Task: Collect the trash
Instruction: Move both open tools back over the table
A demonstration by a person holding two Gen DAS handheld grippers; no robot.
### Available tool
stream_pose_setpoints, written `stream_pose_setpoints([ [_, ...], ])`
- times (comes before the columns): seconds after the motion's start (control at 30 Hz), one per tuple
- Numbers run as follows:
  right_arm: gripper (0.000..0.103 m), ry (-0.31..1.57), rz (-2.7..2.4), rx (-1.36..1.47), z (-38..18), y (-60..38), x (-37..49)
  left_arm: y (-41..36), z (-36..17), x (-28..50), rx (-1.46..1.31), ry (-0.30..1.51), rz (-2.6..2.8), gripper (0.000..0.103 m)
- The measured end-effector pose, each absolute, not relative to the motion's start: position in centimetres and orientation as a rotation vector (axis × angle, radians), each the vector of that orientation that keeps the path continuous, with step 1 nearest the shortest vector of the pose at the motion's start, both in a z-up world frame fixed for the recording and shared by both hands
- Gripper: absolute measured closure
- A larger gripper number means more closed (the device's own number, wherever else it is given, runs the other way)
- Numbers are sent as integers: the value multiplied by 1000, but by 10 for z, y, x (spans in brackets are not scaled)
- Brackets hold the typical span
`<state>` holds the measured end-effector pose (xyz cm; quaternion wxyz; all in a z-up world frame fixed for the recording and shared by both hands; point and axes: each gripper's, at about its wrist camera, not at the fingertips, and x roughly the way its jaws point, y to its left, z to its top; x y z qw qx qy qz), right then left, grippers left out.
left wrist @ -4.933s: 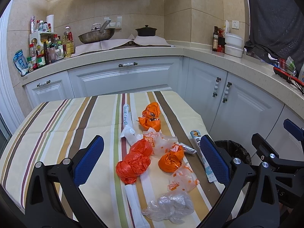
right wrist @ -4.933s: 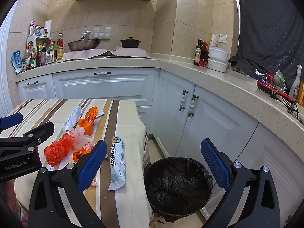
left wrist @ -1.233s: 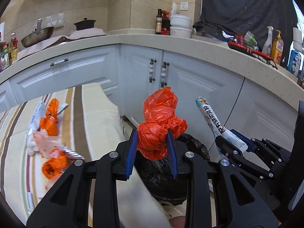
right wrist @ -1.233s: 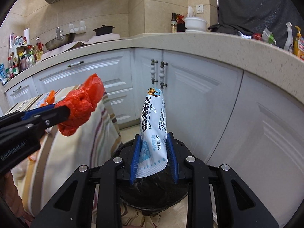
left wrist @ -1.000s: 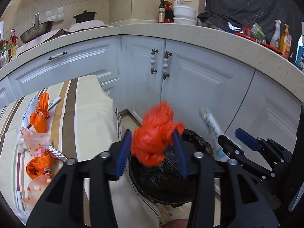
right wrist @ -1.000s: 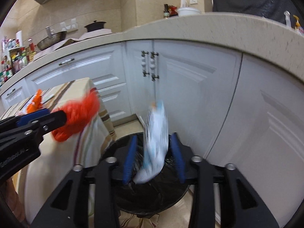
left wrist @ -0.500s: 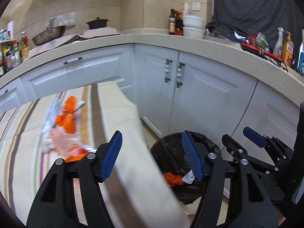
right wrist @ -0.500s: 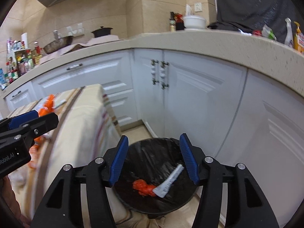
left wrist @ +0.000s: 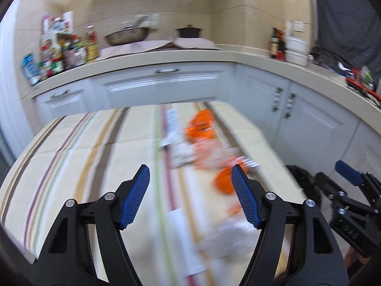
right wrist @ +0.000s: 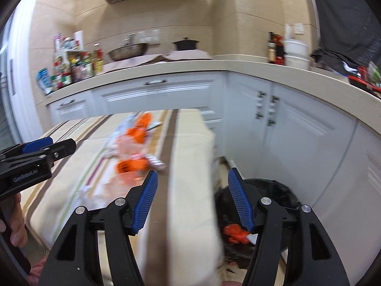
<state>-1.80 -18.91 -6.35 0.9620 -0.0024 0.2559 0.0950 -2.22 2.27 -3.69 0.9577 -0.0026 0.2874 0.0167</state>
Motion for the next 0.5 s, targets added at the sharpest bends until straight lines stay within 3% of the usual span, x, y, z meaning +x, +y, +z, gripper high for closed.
stream_pose_setpoints([
  [0.5,36,535,330,-73,-87,-104,-44,120,-69,-71,-76,627,173,33],
])
